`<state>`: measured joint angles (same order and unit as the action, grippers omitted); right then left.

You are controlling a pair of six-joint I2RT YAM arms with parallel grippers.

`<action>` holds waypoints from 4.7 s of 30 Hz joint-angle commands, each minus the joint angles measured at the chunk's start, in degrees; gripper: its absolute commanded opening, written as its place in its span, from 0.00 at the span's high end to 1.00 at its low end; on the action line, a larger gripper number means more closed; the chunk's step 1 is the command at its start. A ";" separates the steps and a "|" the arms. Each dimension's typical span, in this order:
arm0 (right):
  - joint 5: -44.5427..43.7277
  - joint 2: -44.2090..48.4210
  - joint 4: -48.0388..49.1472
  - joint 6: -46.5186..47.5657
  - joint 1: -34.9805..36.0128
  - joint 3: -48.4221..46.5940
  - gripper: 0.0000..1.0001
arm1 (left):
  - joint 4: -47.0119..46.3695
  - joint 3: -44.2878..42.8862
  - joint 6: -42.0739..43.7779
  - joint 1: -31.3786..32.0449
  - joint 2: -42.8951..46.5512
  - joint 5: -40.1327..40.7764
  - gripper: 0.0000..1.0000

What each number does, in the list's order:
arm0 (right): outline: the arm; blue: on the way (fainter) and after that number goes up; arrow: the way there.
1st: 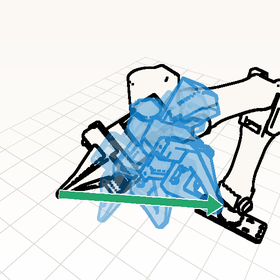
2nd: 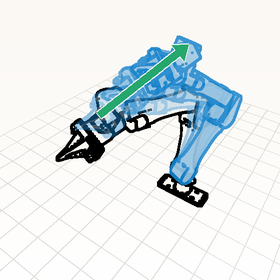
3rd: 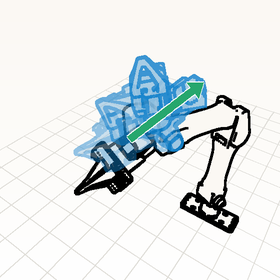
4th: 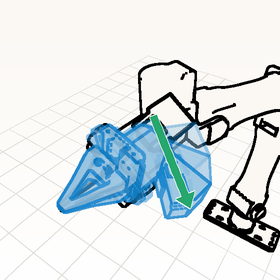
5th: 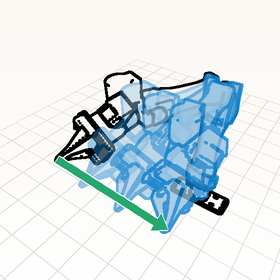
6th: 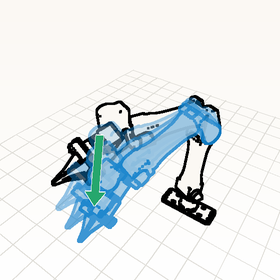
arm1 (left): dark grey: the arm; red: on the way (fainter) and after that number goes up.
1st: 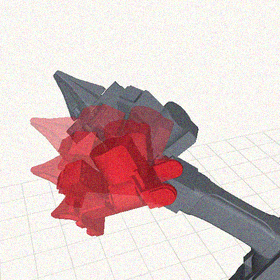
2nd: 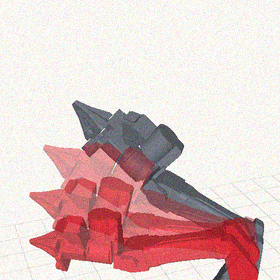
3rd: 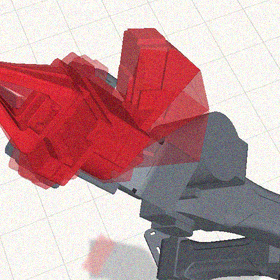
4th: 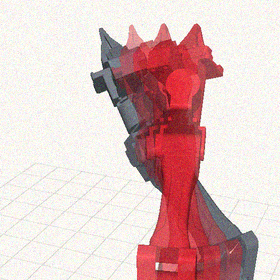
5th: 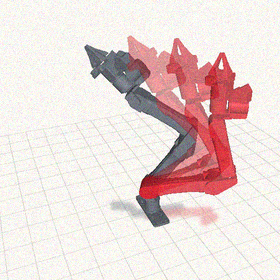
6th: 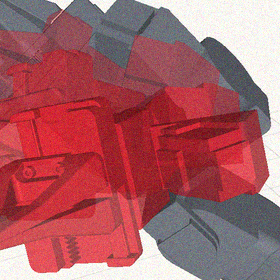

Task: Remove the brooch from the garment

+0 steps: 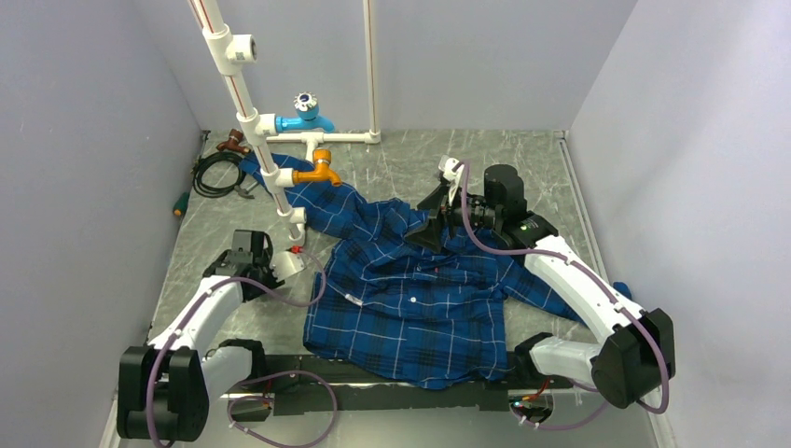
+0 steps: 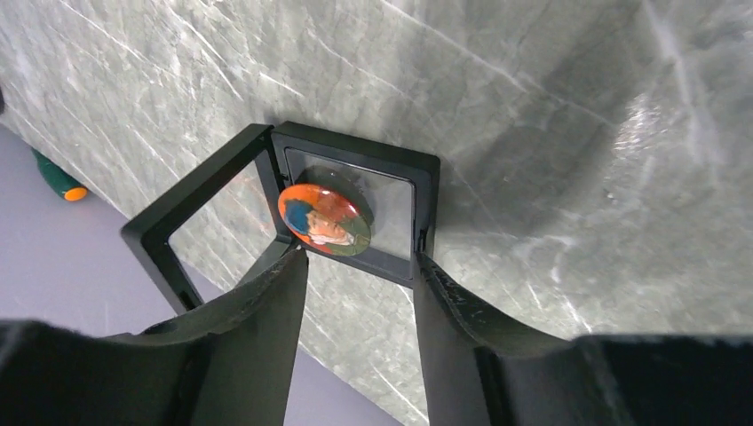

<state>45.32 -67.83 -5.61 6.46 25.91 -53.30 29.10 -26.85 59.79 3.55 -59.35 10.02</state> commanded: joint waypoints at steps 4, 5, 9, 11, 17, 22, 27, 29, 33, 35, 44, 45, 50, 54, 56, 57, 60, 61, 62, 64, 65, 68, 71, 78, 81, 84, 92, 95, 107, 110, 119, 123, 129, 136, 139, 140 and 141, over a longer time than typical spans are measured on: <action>-1.45 -0.51 -0.46 0.58 -0.70 -1.34 0.04 | 11.48 -8.97 -2.63 -0.01 2.01 -9.28 0.41; -1.53 -0.85 -1.18 0.64 -1.09 -1.49 0.04 | 12.84 -10.09 -2.69 0.40 2.44 -11.33 0.40; -1.55 -3.11 -6.78 1.62 -3.44 -3.62 0.06 | 17.16 -12.86 -1.69 3.61 4.84 -15.48 0.39; -1.74 -4.97 -10.99 3.49 -5.35 -5.28 0.07 | 19.25 -14.13 -1.19 5.82 5.87 -17.50 0.38; -6.17 -12.01 -24.07 11.36 -13.25 -10.81 0.13 | 20.91 -19.88 -6.95 19.55 3.39 -19.55 0.36; -11.95 -15.74 -31.08 17.21 -20.20 -13.34 0.15 | 24.49 -37.03 -18.62 29.35 -12.91 -21.59 0.29; -15.92 -20.20 -34.83 21.82 -25.49 -16.09 0.17 | 27.04 -59.23 -26.04 35.04 -30.30 -21.92 0.26; -16.50 -22.01 -36.78 23.33 -28.22 -17.45 0.20 | 29.45 -69.19 -28.91 36.48 -37.38 -21.96 0.26; -16.79 -23.84 -38.37 25.39 -31.59 -18.59 0.25 | 30.71 -85.83 -34.50 38.00 -48.26 -21.17 0.27; -17.04 -24.60 -38.53 25.93 -32.48 -18.51 0.28 | 30.71 -91.65 -35.51 38.61 -52.92 -18.98 0.29; -16.99 -28.43 -39.53 28.13 -35.41 -17.30 0.47 | 19.25 -91.38 -33.80 39.15 -61.68 -17.50 0.37; -17.03 -28.82 -39.71 28.31 -35.62 -17.14 0.50 | 17.07 -89.73 -33.10 39.15 -61.60 -17.87 0.38; -17.31 -30.45 -40.37 29.19 -37.31 -16.08 0.60 | 10.35 -87.83 -30.74 39.18 -64.52 -17.71 0.44; -19.34 -31.81 -41.60 31.23 -39.81 -16.27 0.69 | 8.95 -88.93 -30.86 39.10 -66.07 -16.80 0.47; -17.77 -31.30 -42.65 31.98 -40.92 -17.33 0.67 | 8.66 -87.92 -30.79 38.98 -64.36 -18.24 0.47; -16.21 -30.65 -43.13 32.50 -40.97 -17.97 0.63 | 7.99 -86.51 -30.41 38.95 -62.69 -19.04 0.47; -9.07 -27.65 -42.02 31.45 -40.48 -19.89 0.51 | 7.35 -82.31 -29.30 38.96 -56.82 -21.38 0.43; -7.36 -26.97 -40.97 30.23 -39.59 -20.62 0.50 | 7.82 -81.18 -29.03 38.87 -55.30 -22.24 0.43; -5.77 -26.61 -40.07 29.10 -38.39 -21.45 0.49 | 8.39 -79.79 -28.76 38.77 -53.52 -23.11 0.42; -4.72 -26.94 -38.09 26.34 -35.17 -23.69 0.49 | 9.06 -76.08 -27.66 38.74 -49.68 -24.55 0.41; -4.53 -27.44 -37.41 25.06 -33.48 -24.90 0.49 | 8.78 -73.79 -27.06 38.78 -47.43 -25.13 0.41; -4.78 -30.54 -36.31 22.57 -27.98 -28.75 0.49 | 6.82 -64.39 -24.98 38.73 -40.34 -27.16 0.39; -5.33 -34.83 -34.80 20.36 -23.17 -30.64 0.49 | 4.44 -57.21 -23.85 38.67 -33.78 -28.97 0.36; -7.54 -43.00 -35.75 20.39 -18.95 -34.66 0.50 | 4.40 -51.64 -24.55 38.68 -27.29 -29.73 0.34; -9.49 -44.37 -34.36 20.74 -18.01 -33.81 0.51 | 4.47 -50.72 -24.67 38.70 -26.81 -29.03 0.34; -11.16 -45.77 -33.67 20.59 -17.65 -33.67 0.51 | 4.47 -50.23 -24.70 38.67 -26.47 -28.83 0.34; -13.47 -47.72 -32.33 19.65 -16.98 -33.12 0.52 | 4.21 -50.10 -24.72 38.71 -26.94 -28.93 0.34; -13.24 -47.83 -32.45 20.17 -16.48 -32.02 0.57 | 4.69 -51.32 -25.02 38.72 -28.35 -27.73 0.34; -13.51 -45.88 -33.30 20.54 -16.11 -31.91 1.00 | 4.68 -53.69 -26.73 38.69 -31.06 -26.57 0.34; -15.03 -43.37 -29.57 18.62 -16.45 -31.87 1.00 | 3.86 -53.40 -26.94 38.70 -31.42 -24.96 0.35; -19.33 -42.92 -20.31 13.61 -19.59 -37.13 1.00 | 1.99 -59.17 -27.93 36.48 -36.18 -16.64 0.27; -22.38 -46.19 -19.20 13.06 -22.05 -41.45 1.00 | 1.22 -63.60 -28.07 34.20 -39.46 -13.91 0.25; -26.25 -51.03 -18.57 12.50 -25.61 -47.09 1.00 | 0.82 -70.18 -25.98 32.97 -46.64 -10.18 0.25; -31.62 -54.60 -17.67 14.26 -27.78 -48.48 1.00 | -2.32 -75.35 -21.96 32.66 -54.93 -4.74 0.28; -33.06 -55.49 -17.70 14.19 -28.30 -48.55 1.00 | -3.56 -77.97 -20.34 32.64 -58.17 -2.78 0.30; -33.33 -55.56 -17.62 14.19 -28.47 -48.35 1.00 | -3.73 -79.02 -19.88 32.72 -59.18 -2.15 0.32; -33.25 -55.63 -17.60 14.20 -28.66 -48.08 1.00 | -4.52 -79.47 -19.22 33.00 -59.93 -1.62 0.33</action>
<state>15.27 -123.90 -25.96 19.97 -2.07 -100.01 28.47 -101.80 37.47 36.14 -117.23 4.78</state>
